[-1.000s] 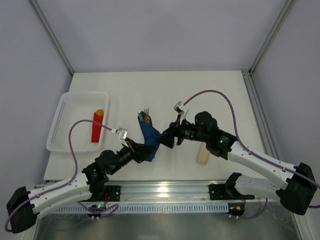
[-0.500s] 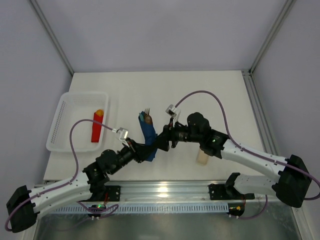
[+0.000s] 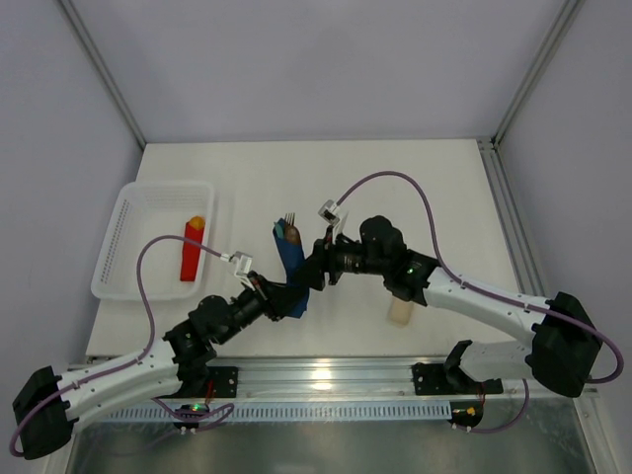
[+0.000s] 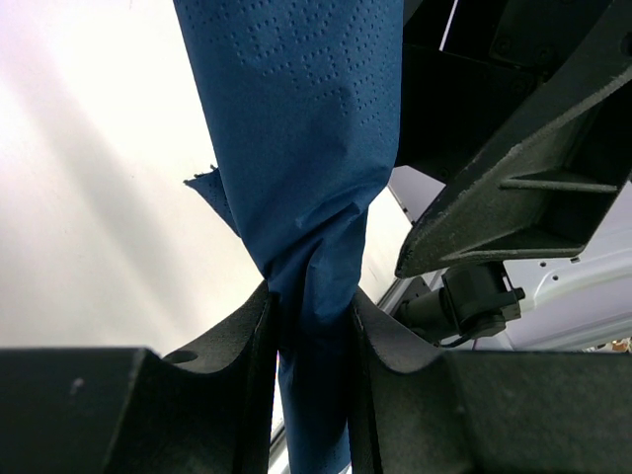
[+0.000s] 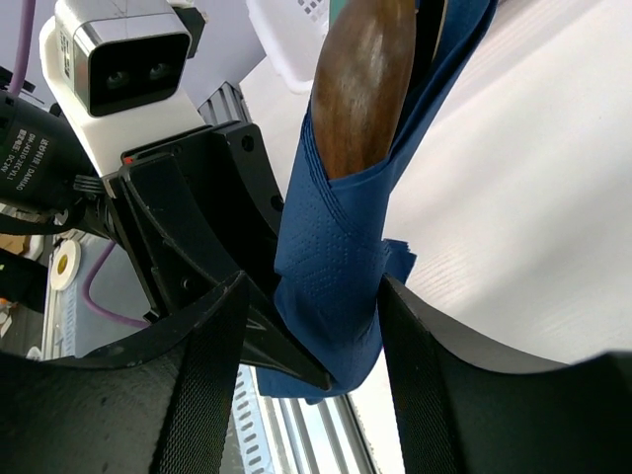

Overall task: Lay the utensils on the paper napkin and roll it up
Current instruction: Roll the napkin.

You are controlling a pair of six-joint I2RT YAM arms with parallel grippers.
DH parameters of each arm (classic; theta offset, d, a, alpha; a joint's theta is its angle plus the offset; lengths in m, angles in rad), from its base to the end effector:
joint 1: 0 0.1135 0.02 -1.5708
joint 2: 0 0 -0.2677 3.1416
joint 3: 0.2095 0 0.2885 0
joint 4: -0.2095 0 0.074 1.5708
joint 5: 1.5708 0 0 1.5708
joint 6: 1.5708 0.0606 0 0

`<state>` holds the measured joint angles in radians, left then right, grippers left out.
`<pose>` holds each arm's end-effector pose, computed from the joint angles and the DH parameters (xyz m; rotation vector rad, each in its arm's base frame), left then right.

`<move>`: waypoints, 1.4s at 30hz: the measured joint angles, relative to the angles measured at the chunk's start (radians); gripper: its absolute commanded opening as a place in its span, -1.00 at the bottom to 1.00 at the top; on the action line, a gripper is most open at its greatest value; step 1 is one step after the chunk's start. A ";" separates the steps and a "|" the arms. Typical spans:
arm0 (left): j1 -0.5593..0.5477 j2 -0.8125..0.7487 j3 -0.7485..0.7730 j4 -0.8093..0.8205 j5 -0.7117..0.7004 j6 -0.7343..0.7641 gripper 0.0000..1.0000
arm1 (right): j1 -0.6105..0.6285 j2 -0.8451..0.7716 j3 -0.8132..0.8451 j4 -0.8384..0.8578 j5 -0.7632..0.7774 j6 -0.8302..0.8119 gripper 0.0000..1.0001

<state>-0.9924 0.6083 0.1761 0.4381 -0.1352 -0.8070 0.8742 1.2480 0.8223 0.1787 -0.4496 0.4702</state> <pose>0.1248 -0.1762 0.2036 0.0425 1.7216 -1.2812 0.1989 0.2789 0.2740 -0.7439 1.8718 1.3169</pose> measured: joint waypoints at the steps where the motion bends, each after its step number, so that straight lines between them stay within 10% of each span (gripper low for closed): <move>1: 0.000 -0.002 0.000 0.001 0.001 0.000 -1.00 | 0.000 0.004 0.002 0.006 -0.002 0.000 0.12; 26: 0.000 -0.028 -0.012 0.049 0.027 -0.023 -1.00 | -0.027 0.081 0.004 0.209 -0.107 0.053 -0.08; 42: 0.001 -0.031 -0.013 0.051 0.032 -0.023 -0.97 | -0.043 0.114 0.005 0.270 -0.171 0.084 -0.90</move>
<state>-0.9916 0.5774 0.1635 0.4896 -0.1032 -0.8299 0.8307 1.3621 0.8268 0.4492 -0.6205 0.5537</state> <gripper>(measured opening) 0.285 0.223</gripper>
